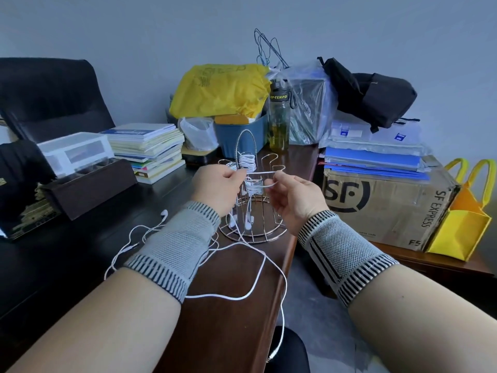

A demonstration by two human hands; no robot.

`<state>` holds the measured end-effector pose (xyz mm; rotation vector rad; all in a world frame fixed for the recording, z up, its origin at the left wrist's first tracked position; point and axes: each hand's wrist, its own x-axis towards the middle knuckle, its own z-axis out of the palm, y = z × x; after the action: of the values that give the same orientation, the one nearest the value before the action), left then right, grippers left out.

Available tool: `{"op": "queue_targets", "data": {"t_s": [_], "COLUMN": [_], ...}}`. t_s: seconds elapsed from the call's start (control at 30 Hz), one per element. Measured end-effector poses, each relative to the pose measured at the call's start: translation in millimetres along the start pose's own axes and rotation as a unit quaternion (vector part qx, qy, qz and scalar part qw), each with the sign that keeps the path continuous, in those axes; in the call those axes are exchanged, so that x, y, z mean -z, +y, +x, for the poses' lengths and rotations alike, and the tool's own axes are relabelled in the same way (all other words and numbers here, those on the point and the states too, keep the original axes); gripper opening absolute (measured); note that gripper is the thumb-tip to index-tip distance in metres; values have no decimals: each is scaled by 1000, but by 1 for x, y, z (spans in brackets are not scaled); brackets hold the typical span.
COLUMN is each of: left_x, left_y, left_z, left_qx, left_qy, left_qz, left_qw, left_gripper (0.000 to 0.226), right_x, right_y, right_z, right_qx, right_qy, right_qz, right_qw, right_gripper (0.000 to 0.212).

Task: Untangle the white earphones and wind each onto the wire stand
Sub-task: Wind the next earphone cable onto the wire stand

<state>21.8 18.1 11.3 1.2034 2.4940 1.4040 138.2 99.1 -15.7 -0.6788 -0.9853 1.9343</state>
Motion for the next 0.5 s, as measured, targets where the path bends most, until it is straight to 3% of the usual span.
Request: {"op": "queue_targets", "data": {"t_s": [0.1, 0.3, 0.5], "left_x": [-10, -15, -17], "left_y": [-7, -5, -10], "left_z": [2, -3, -6], "left_qx": [-25, -59, -64], "left_qy": [47, 47, 28], "left_qz": [100, 202, 182], "left_qw": [994, 976, 981], "left_gripper": [52, 49, 44], "right_x": [-5, -8, -10], "right_y": [4, 9, 14], "right_z": [4, 11, 14], "right_qx": [-5, 48, 47], "right_qy": [39, 113, 138], "right_qz": [-24, -165, -208], "right_qw": [999, 979, 967], "right_gripper": [19, 26, 24]}}
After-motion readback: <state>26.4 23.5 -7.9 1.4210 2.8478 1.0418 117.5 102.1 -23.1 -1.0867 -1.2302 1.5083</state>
